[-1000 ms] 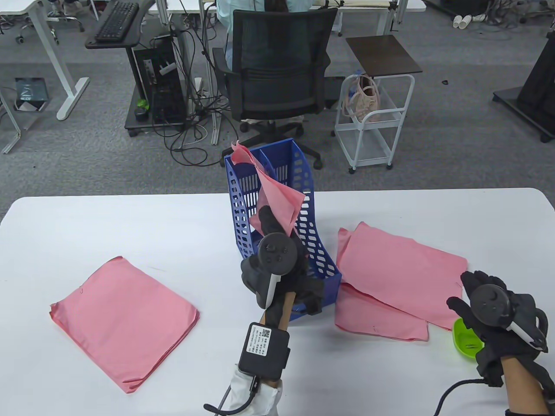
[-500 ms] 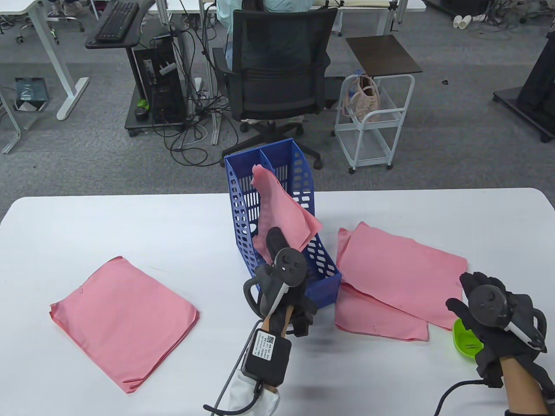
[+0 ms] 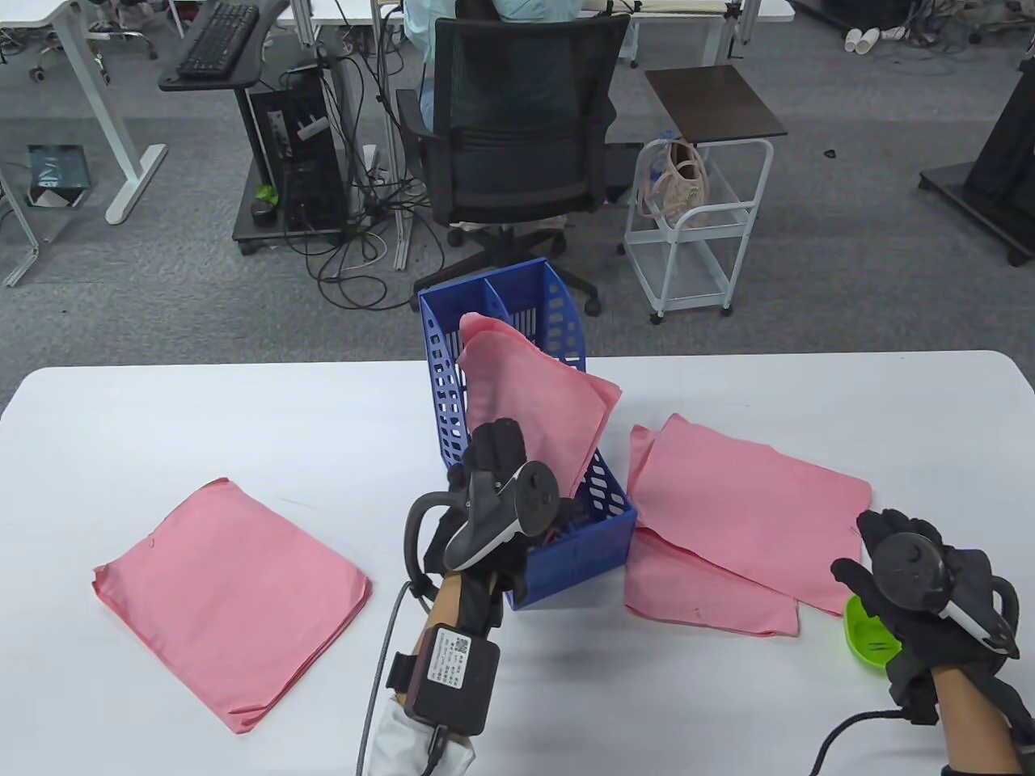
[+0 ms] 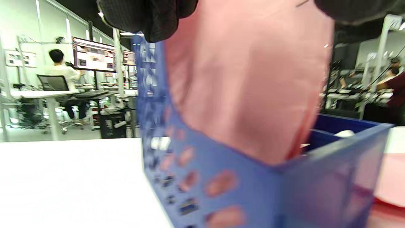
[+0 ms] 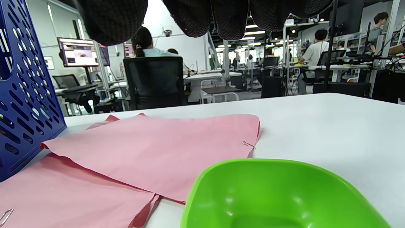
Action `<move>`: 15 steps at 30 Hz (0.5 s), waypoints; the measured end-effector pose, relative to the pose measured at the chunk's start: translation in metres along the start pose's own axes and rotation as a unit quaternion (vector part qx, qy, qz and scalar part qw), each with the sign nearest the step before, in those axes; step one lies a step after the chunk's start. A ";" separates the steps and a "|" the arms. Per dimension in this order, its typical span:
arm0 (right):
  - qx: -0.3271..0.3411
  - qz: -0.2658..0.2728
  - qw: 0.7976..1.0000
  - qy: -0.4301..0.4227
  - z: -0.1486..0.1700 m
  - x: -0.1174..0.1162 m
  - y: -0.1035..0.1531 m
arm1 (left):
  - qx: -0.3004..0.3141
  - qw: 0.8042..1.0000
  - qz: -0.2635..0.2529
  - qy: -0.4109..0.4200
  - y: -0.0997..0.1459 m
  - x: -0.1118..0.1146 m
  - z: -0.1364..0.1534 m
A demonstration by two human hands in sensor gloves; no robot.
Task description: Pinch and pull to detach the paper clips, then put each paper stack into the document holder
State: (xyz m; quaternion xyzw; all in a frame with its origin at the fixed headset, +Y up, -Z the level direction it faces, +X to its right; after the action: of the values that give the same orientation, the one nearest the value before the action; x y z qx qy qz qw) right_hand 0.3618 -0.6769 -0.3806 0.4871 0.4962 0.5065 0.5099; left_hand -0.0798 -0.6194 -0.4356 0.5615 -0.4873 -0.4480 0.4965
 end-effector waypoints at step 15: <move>0.001 -0.011 1.000 0.018 -0.004 -0.006 0.001 | -0.296 0.931 0.211 -0.019 0.013 0.092 0.167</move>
State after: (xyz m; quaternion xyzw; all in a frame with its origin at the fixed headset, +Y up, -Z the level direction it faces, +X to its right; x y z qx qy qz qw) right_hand 0.3582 -0.6831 -0.3798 0.4724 0.5114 0.5092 0.5060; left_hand -0.2342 -0.7311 -0.4420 0.2651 -0.4488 -0.4675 0.7140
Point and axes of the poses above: the tracker on the back of each hand, its own z axis roughly to the little-finger side, its own y axis roughly from the fingertips to the wrist, x = y × z, the point moved 3 cm from there along -y, roughly from the wrist to the fingertips, and after that the axes turned 7 degrees about y, right-handed, at the moved point
